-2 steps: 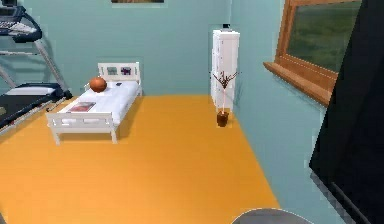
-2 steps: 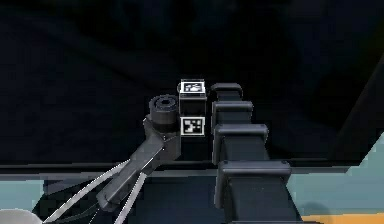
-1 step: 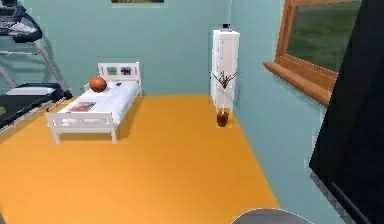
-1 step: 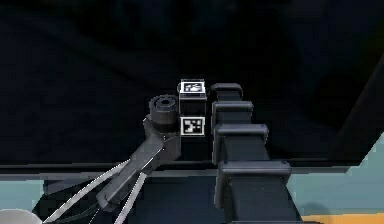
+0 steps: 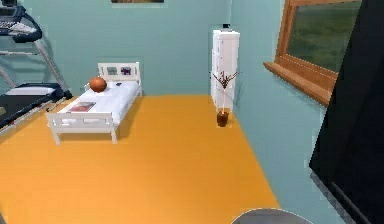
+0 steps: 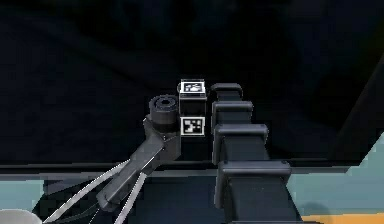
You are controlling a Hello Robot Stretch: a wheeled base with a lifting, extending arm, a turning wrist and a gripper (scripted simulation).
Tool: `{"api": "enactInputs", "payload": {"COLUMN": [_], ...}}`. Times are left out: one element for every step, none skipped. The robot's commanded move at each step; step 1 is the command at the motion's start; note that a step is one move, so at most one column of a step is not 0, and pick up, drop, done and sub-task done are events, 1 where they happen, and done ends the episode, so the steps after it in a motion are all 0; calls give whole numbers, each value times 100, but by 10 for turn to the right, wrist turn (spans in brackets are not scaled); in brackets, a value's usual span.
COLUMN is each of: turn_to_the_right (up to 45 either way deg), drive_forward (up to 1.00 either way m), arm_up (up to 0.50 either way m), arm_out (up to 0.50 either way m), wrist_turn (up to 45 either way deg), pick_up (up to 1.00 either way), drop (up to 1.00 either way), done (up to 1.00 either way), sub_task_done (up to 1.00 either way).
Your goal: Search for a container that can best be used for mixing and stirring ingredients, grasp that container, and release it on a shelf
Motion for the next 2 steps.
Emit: {"api": "enactInputs", "payload": {"turn_to_the_right": [0,0], "drive_forward": [0,0], "arm_up": [0,0], "arm_out": [0,-10], "wrist_turn": [0,0], "pick_up": [0,0], "drop": [100,0], "done": [0,0], "sub_task_done": [0,0]}}
